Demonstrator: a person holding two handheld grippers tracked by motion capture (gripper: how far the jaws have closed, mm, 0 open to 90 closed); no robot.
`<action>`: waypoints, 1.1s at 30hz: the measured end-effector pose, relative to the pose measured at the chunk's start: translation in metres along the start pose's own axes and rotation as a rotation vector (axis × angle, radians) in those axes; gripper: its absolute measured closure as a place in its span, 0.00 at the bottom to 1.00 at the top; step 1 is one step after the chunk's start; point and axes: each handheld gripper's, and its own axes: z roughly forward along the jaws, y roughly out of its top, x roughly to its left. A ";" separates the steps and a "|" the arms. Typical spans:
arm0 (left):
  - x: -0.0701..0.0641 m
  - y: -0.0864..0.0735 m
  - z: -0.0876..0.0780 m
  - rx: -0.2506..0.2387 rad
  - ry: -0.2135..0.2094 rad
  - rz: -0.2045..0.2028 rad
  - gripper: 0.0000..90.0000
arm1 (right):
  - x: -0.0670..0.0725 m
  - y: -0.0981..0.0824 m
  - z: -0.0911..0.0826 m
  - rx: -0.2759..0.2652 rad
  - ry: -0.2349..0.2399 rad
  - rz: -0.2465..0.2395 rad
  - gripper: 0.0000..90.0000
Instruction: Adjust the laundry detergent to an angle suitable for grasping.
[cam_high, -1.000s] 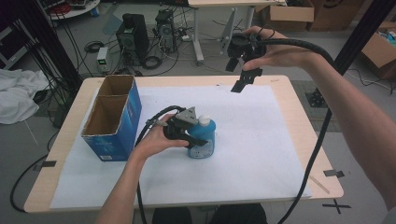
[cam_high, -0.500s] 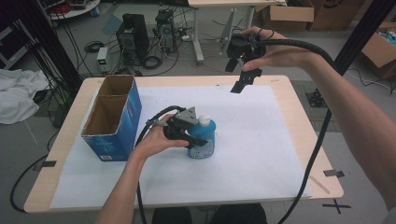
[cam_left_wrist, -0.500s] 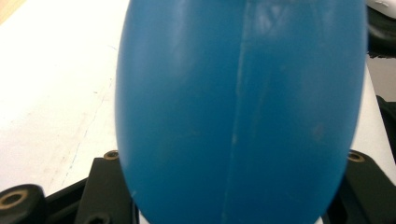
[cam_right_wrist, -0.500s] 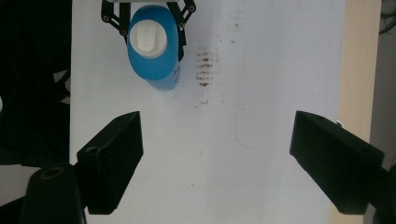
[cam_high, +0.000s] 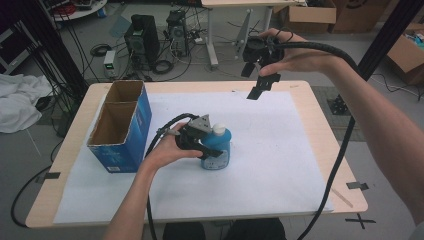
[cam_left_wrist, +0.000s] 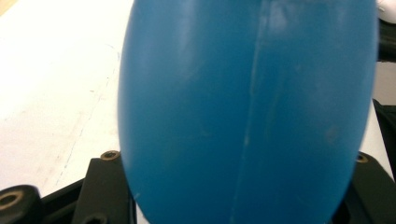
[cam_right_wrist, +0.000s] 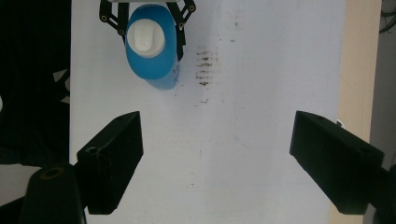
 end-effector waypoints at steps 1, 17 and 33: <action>0.000 0.000 0.000 -0.003 0.000 -0.002 0.46 | 0.000 0.000 0.000 0.003 0.000 0.001 0.19; -0.003 0.003 -0.004 0.004 -0.002 -0.015 0.36 | 0.002 0.001 0.002 0.009 0.003 -0.004 0.19; -0.012 0.017 -0.037 0.053 0.073 -0.002 0.25 | 0.004 0.004 0.006 0.020 0.008 -0.017 0.19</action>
